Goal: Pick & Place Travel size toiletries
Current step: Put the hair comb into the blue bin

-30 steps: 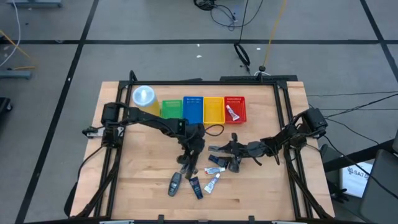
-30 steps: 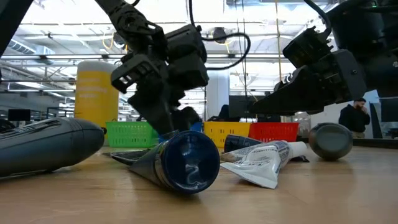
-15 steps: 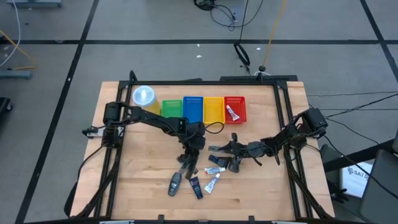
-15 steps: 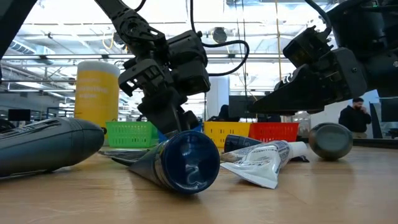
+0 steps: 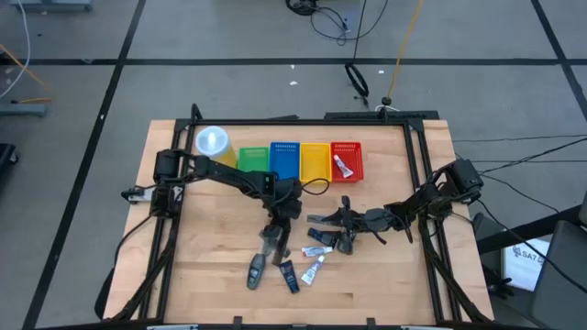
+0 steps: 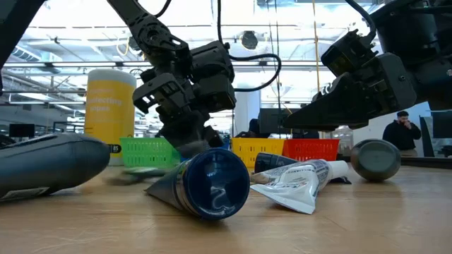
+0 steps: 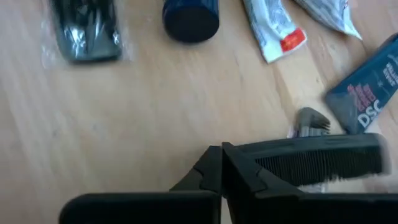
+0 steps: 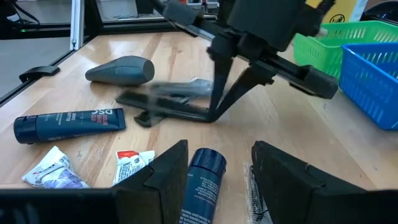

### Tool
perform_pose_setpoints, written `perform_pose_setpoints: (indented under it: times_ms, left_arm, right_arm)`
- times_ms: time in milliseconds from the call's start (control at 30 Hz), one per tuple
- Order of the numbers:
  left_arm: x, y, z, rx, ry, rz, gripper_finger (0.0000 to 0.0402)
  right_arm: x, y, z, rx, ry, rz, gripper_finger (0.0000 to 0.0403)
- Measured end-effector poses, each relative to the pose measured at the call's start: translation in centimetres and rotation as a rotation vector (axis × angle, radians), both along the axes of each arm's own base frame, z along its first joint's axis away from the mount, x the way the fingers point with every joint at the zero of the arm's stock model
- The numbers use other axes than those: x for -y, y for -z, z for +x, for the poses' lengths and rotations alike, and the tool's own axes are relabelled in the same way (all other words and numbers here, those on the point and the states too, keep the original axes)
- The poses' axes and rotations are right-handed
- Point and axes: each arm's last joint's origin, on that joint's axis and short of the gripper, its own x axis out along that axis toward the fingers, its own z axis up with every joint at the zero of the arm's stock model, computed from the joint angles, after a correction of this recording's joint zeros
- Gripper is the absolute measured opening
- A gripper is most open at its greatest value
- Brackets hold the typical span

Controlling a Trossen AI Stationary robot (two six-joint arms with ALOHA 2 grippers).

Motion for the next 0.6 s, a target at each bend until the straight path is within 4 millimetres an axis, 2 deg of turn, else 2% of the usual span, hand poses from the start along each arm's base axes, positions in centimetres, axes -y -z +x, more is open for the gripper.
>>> perform_pose_setpoints:
  times_ms: [133,433,500,600]
  left_arm:
    - [-0.8,-0.4,-0.1,0.009,-0.006,-0.036,0.0009]
    - [-1.8,-3.5,-0.6,0.079,-0.032,-0.028,0.0003]
    - [-1.6,-4.1,-0.8,0.1,-0.01,-0.018,0.0013]
    - [-0.2,-4.4,-0.9,0.171,0.138,0.04,0.0041]
  right_arm:
    - [0.0,0.0,0.0,0.0,0.0,0.0,0.0171]
    - [0.0,0.1,0.0,-0.006,0.0,-0.002,0.0171]
    - [0.0,0.1,0.0,-0.008,0.001,0.001,0.0171]
    - [0.0,0.1,0.0,-0.007,0.001,0.003,0.0171]
